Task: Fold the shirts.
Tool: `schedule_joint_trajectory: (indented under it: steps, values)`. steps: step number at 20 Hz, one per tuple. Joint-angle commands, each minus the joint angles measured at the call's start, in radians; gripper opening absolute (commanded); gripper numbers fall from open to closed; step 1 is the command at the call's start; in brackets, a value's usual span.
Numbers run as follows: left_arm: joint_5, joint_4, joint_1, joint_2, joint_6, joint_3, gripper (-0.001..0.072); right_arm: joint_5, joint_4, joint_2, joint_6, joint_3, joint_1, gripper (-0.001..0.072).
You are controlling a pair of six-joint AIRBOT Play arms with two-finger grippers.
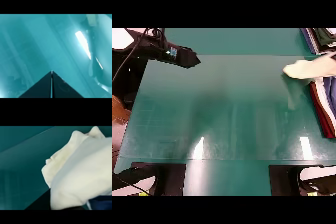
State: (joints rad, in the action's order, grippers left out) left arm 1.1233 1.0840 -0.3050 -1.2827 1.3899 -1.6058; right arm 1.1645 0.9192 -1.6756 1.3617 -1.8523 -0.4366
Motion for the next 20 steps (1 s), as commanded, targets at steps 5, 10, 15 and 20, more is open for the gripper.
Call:
schedule_joint_trajectory:
  steps: [5,10,15,20]
  values:
    - [-0.073,-0.007,-0.051,-0.002,0.018,-0.001,0.0024,-0.191,-0.306,-0.026,-0.092,-0.026,-0.171,0.0016]
    - [-0.068,-0.007,-0.051,-0.002,0.017,-0.001,0.0024,-0.116,-0.29,-0.017,-0.106,-0.23,-0.189,0.0015]
    - [-0.059,-0.007,-0.051,-0.002,0.017,-0.001,0.0024,-0.118,-0.288,0.13,-0.108,-0.085,-0.26,0.0015]
    - [-0.053,-0.007,-0.051,-0.003,0.016,-0.001,0.0024,0.049,-0.105,0.236,-0.145,0.084,-0.348,0.0015]
